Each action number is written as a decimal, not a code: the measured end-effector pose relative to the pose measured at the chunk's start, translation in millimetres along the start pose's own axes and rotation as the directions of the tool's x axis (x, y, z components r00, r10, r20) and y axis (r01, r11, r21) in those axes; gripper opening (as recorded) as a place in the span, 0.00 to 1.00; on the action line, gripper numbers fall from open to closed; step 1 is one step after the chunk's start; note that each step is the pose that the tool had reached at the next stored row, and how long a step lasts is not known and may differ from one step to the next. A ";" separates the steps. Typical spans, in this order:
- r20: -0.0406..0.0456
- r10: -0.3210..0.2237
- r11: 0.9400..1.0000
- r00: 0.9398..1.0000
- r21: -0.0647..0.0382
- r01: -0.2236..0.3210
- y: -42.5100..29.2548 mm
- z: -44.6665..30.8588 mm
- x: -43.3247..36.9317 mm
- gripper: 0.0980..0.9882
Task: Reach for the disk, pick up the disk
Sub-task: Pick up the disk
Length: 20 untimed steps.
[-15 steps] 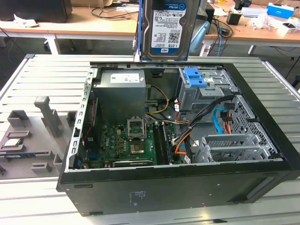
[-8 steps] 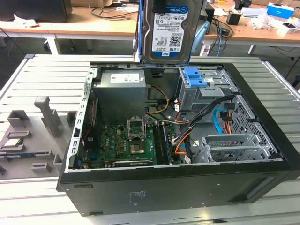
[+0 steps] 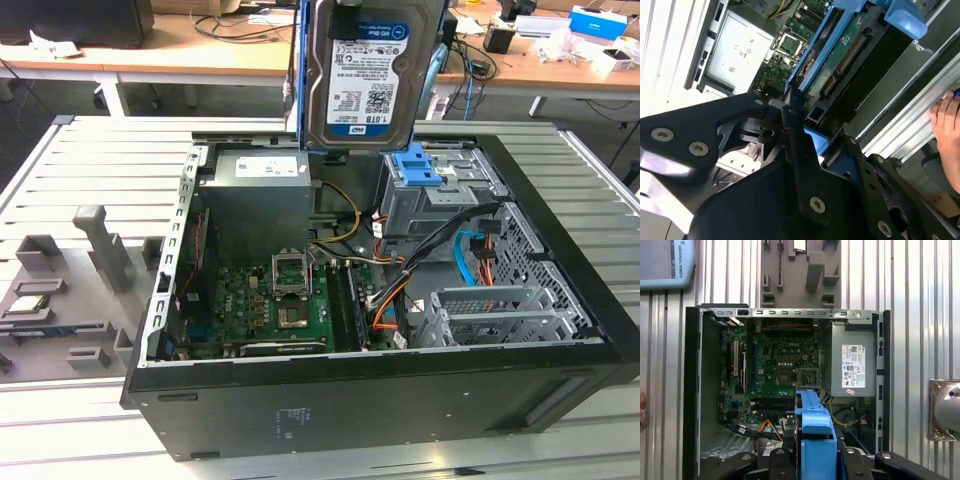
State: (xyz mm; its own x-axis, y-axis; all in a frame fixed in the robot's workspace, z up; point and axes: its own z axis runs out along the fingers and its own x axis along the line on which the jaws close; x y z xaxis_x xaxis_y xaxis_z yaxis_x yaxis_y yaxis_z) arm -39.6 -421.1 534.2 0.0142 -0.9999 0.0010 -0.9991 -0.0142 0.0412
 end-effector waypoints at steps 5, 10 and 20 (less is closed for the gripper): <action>0.000 0.000 1.000 1.000 0.000 0.000 0.1 0.0 8.7 0.30; 0.000 0.000 1.000 1.000 0.000 0.000 0.3 0.0 19.4 0.30; 0.000 0.000 1.000 1.000 0.000 0.000 0.5 0.0 35.5 0.30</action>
State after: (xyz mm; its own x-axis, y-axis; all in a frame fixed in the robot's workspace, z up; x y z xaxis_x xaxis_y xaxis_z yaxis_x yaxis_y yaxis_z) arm -39.5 -456.6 534.3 0.0142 -0.9999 0.0010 -0.9991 -0.0142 0.0412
